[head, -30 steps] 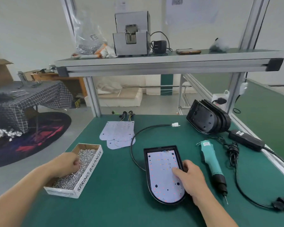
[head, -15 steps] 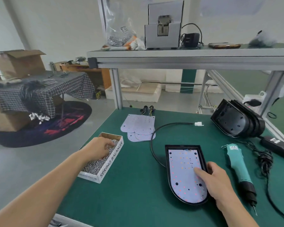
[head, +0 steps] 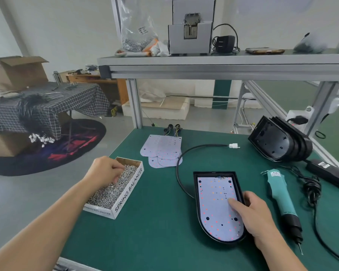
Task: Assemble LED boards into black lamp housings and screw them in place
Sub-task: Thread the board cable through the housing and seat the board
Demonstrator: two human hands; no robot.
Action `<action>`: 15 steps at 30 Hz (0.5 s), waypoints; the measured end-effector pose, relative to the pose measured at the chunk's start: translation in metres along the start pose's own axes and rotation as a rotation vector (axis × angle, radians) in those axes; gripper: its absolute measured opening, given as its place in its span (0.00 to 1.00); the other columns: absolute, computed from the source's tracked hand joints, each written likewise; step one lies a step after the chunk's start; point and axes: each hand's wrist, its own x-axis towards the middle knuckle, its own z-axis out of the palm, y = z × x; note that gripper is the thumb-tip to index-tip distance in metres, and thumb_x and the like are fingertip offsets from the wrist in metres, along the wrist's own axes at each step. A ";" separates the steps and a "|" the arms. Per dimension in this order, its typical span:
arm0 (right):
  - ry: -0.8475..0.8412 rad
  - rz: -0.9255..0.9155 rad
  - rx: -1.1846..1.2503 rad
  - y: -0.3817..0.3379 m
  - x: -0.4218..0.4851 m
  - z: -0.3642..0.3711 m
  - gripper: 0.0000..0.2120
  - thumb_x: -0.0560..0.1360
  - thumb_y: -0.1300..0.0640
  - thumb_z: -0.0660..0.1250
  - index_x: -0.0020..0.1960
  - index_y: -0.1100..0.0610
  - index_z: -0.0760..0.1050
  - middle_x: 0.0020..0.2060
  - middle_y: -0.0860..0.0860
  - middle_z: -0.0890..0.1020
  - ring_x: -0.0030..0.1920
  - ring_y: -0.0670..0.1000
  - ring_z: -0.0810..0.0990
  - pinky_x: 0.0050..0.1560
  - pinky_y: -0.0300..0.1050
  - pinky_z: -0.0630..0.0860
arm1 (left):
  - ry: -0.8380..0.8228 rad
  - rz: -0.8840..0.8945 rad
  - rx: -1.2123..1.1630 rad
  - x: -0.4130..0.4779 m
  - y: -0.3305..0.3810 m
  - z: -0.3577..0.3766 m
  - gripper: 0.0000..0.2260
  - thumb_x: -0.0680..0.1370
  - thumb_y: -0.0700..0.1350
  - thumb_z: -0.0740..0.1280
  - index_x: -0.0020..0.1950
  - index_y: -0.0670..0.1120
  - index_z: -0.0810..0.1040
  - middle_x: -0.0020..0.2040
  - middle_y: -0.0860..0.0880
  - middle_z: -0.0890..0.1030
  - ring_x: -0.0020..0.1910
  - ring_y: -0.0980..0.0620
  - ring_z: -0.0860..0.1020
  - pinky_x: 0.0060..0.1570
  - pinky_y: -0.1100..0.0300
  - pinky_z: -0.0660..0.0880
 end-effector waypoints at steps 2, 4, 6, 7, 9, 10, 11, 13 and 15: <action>0.004 0.002 -0.002 0.000 0.000 0.000 0.06 0.73 0.62 0.74 0.42 0.60 0.77 0.39 0.57 0.84 0.42 0.61 0.81 0.47 0.55 0.78 | 0.007 -0.062 -0.362 -0.006 0.010 -0.004 0.07 0.76 0.34 0.71 0.46 0.44 0.86 0.35 0.43 0.85 0.32 0.53 0.79 0.40 0.56 0.81; 0.013 0.010 0.005 0.001 0.000 0.001 0.07 0.73 0.62 0.74 0.41 0.60 0.76 0.37 0.56 0.83 0.39 0.58 0.78 0.43 0.53 0.76 | -0.078 -0.137 -0.849 -0.017 0.033 -0.003 0.04 0.76 0.31 0.70 0.48 0.37 0.84 0.37 0.41 0.85 0.33 0.53 0.80 0.35 0.65 0.79; 0.022 0.025 0.026 0.000 0.001 0.002 0.08 0.72 0.62 0.74 0.40 0.59 0.75 0.35 0.54 0.81 0.36 0.56 0.76 0.41 0.49 0.73 | -0.219 -0.238 -1.236 -0.034 0.065 0.010 0.03 0.77 0.33 0.68 0.47 0.34 0.82 0.35 0.43 0.82 0.30 0.57 0.78 0.30 0.72 0.76; 0.023 0.034 0.037 0.000 0.001 0.002 0.08 0.72 0.62 0.74 0.39 0.58 0.75 0.35 0.53 0.80 0.36 0.55 0.75 0.40 0.49 0.71 | -0.297 -0.299 -1.366 -0.043 0.081 0.020 0.04 0.77 0.34 0.68 0.45 0.35 0.81 0.35 0.44 0.80 0.28 0.58 0.77 0.27 0.73 0.75; 0.018 0.059 0.056 -0.002 0.000 0.003 0.09 0.72 0.62 0.74 0.38 0.57 0.74 0.34 0.52 0.80 0.36 0.54 0.75 0.39 0.47 0.71 | -0.479 -0.427 -1.538 -0.063 0.113 0.044 0.04 0.73 0.36 0.70 0.41 0.35 0.82 0.33 0.45 0.78 0.25 0.58 0.75 0.22 0.72 0.72; 0.016 0.072 0.058 -0.003 -0.001 0.004 0.09 0.72 0.61 0.74 0.39 0.57 0.73 0.35 0.52 0.80 0.36 0.54 0.75 0.39 0.47 0.71 | -0.575 -0.485 -1.597 -0.072 0.129 0.057 0.04 0.71 0.36 0.71 0.40 0.35 0.82 0.33 0.45 0.77 0.24 0.57 0.75 0.21 0.72 0.71; 0.019 0.081 0.053 -0.003 -0.002 0.004 0.09 0.72 0.60 0.73 0.39 0.58 0.73 0.35 0.52 0.79 0.36 0.54 0.74 0.39 0.46 0.70 | -0.665 -0.530 -1.640 -0.080 0.144 0.068 0.04 0.70 0.37 0.71 0.38 0.35 0.82 0.33 0.45 0.76 0.24 0.57 0.74 0.19 0.71 0.70; 0.039 0.079 0.018 -0.004 -0.005 0.004 0.10 0.72 0.58 0.73 0.40 0.57 0.72 0.36 0.50 0.78 0.36 0.52 0.74 0.38 0.46 0.71 | -0.794 -0.580 -1.678 -0.092 0.172 0.090 0.06 0.70 0.39 0.72 0.36 0.36 0.81 0.32 0.46 0.76 0.23 0.57 0.73 0.18 0.71 0.69; 0.067 0.066 -0.016 -0.005 -0.009 0.005 0.08 0.72 0.57 0.73 0.43 0.54 0.73 0.38 0.49 0.79 0.37 0.51 0.75 0.40 0.47 0.74 | -0.843 -0.605 -1.653 -0.099 0.192 0.110 0.08 0.75 0.39 0.70 0.37 0.36 0.80 0.32 0.45 0.76 0.23 0.56 0.74 0.18 0.70 0.68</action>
